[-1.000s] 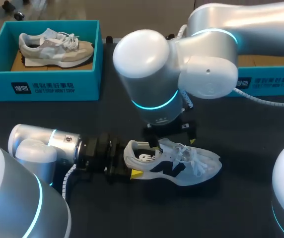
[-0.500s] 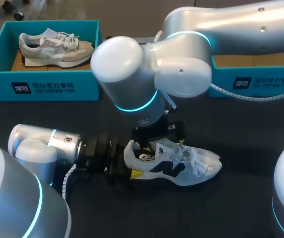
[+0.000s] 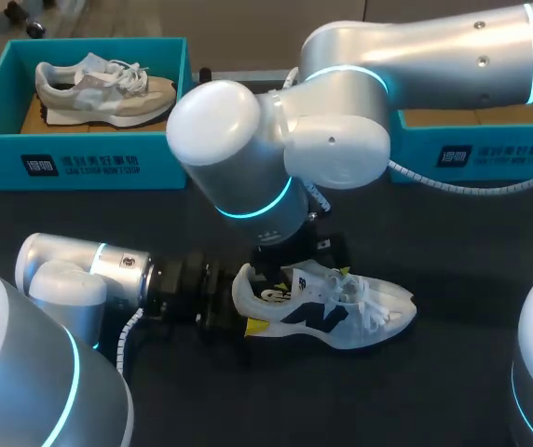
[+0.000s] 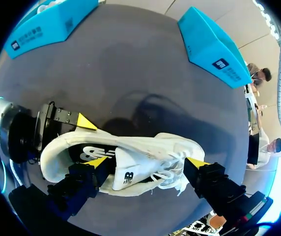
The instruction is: Take the shoe out of the shoebox, open the shoe tongue, remove and reinsert the insole, then place the shoe into the shoebox
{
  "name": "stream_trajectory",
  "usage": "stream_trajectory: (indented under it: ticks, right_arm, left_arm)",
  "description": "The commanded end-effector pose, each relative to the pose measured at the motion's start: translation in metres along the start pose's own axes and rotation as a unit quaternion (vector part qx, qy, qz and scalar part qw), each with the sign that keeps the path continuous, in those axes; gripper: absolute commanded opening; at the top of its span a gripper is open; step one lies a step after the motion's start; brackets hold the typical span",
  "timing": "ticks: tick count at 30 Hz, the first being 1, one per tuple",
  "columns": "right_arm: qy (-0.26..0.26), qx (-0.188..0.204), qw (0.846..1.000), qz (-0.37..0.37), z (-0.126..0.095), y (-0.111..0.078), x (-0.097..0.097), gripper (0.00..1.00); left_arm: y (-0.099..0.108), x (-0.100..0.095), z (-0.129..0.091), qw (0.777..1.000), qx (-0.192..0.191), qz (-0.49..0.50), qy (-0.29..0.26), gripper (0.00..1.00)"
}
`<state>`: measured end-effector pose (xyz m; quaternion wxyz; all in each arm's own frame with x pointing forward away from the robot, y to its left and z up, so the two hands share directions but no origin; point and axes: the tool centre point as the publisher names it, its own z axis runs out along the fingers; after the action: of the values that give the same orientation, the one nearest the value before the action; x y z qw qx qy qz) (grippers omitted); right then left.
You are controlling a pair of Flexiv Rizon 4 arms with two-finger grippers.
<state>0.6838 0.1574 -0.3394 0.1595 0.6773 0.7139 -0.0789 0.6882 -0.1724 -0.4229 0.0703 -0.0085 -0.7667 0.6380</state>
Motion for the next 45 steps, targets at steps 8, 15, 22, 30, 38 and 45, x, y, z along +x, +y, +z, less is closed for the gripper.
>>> stream_trajectory:
  ticks: [8,15,22,30,38,45]
  right_arm:
    - [-0.012,-0.011,0.996,0.086,0.019,-0.014,0.012,1.0]
    - [-0.01,-0.012,0.995,0.096,0.02,-0.017,0.004,1.0]
    - [-0.007,-0.012,0.995,0.099,0.021,-0.017,-0.006,1.0]
    - [-0.003,-0.01,0.994,0.107,0.019,-0.017,-0.02,1.0]
    - [0.009,0.01,0.994,0.112,0.02,-0.015,-0.037,1.0]
    - [0.028,0.022,0.993,0.109,0.017,-0.013,-0.046,1.0]
  left_arm:
    - [0.0,0.0,0.002,1.0,-0.001,0.0,0.0,0.0]
    - [0.0,0.0,0.002,1.0,-0.001,0.0,0.0,0.0]
    - [0.0,0.0,0.002,1.0,-0.001,0.0,0.0,0.0]
    - [0.0,0.0,0.002,1.0,-0.001,0.0,0.0,0.0]
    - [0.0,0.0,0.002,1.0,-0.001,0.0,0.0,0.0]
    - [0.0,0.0,0.002,1.0,-0.001,0.0,0.0,0.0]
